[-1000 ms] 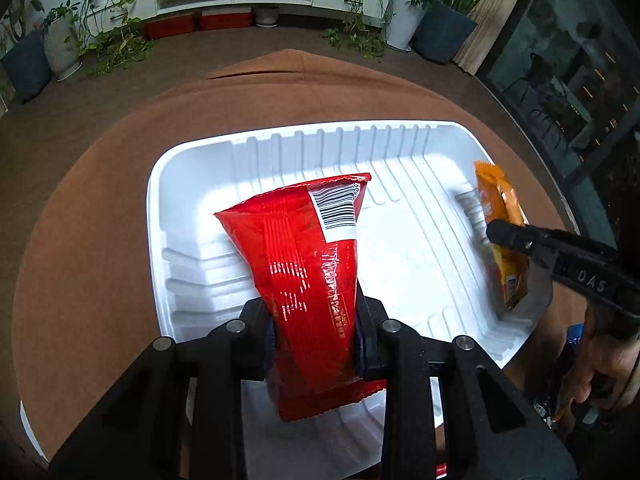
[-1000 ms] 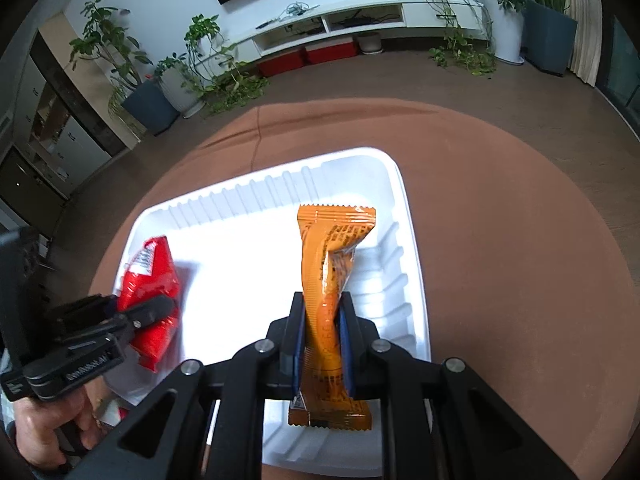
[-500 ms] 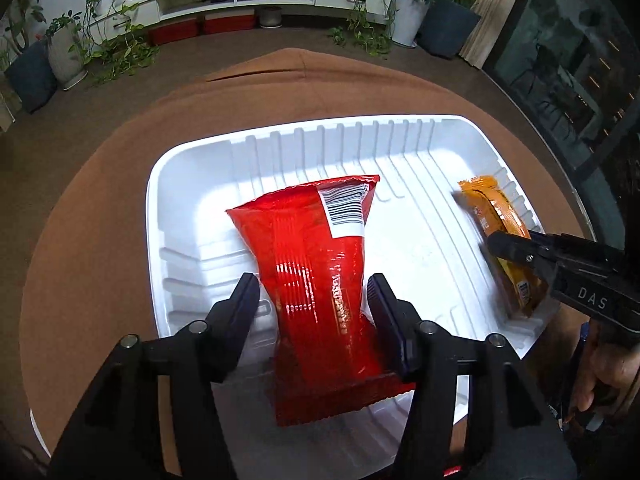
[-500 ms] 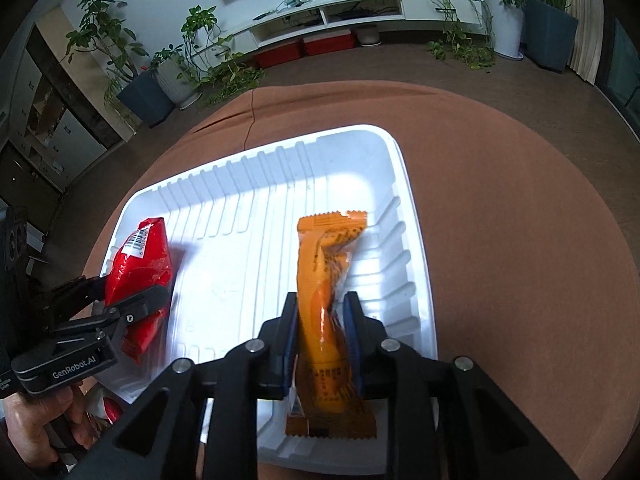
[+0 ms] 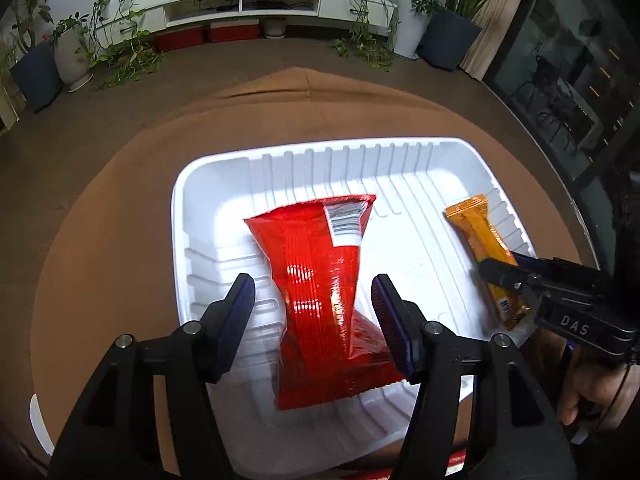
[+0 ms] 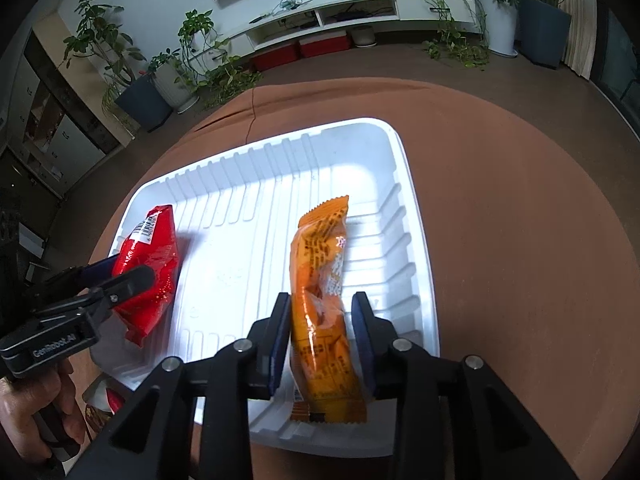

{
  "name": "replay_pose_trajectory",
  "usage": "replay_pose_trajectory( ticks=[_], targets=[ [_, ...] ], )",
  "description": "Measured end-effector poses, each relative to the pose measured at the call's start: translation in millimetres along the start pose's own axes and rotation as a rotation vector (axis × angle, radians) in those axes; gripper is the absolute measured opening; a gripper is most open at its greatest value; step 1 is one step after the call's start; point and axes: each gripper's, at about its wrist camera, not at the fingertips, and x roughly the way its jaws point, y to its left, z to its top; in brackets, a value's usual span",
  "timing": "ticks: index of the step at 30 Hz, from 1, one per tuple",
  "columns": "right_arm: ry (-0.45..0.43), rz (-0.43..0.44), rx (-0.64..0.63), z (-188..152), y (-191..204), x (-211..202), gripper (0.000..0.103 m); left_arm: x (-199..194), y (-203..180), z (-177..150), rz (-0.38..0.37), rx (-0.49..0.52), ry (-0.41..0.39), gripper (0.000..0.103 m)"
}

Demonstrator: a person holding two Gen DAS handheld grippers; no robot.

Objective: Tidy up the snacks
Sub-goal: 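Open both tools to drop the red bag and orange bar into the tray, then lift both tools away from the tray back toward the snack pile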

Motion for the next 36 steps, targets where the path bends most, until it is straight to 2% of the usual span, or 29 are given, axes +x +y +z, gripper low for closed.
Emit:
replay_pose_trajectory(
  ticks=[4,7,8,9,11,14,16,18,22,24,29,32,36],
  targets=[
    [-0.038,0.006,0.003,2,3,-14,0.055,-23,2,4,-0.007,0.005,-0.043,0.067],
    [-0.09,0.025,-0.014,4,11,-35,0.071,-46,2,4,-0.019,0.01,-0.083,0.078],
    [-0.11,0.036,-0.019,4,13,-43,0.076,-57,1,5,-0.031,0.014,-0.099,0.084],
    [-0.128,0.045,-0.019,3,15,-51,0.078,-66,1,5,-0.04,0.02,-0.109,0.093],
    [-0.171,0.087,-0.003,1,17,-72,0.079,-84,-1,2,-0.051,0.036,-0.131,0.102],
    [-0.237,0.162,0.039,-7,14,-105,0.086,-120,-7,-9,-0.063,0.115,-0.2,0.103],
    [-0.279,0.214,0.057,-17,13,-128,0.089,-149,-14,-25,-0.021,0.188,-0.29,0.103],
    [-0.312,0.262,0.065,-27,11,-148,0.091,-172,-15,-42,-0.016,0.208,-0.338,0.103],
    [-0.365,0.321,0.054,-65,6,-186,0.093,-195,-3,-75,-0.003,0.136,-0.305,0.103],
    [-0.369,0.352,0.038,-86,5,-196,0.093,-207,12,-102,-0.029,0.064,-0.318,0.103],
    [-0.348,0.404,-0.011,-159,9,-206,0.093,-226,36,-160,-0.07,-0.033,-0.336,0.103],
    [-0.326,0.408,-0.024,-195,14,-203,0.093,-235,40,-195,-0.109,-0.044,-0.337,0.103],
    [-0.312,0.398,-0.075,-234,27,-200,0.093,-234,38,-236,-0.103,-0.004,-0.301,0.103]
  ],
)
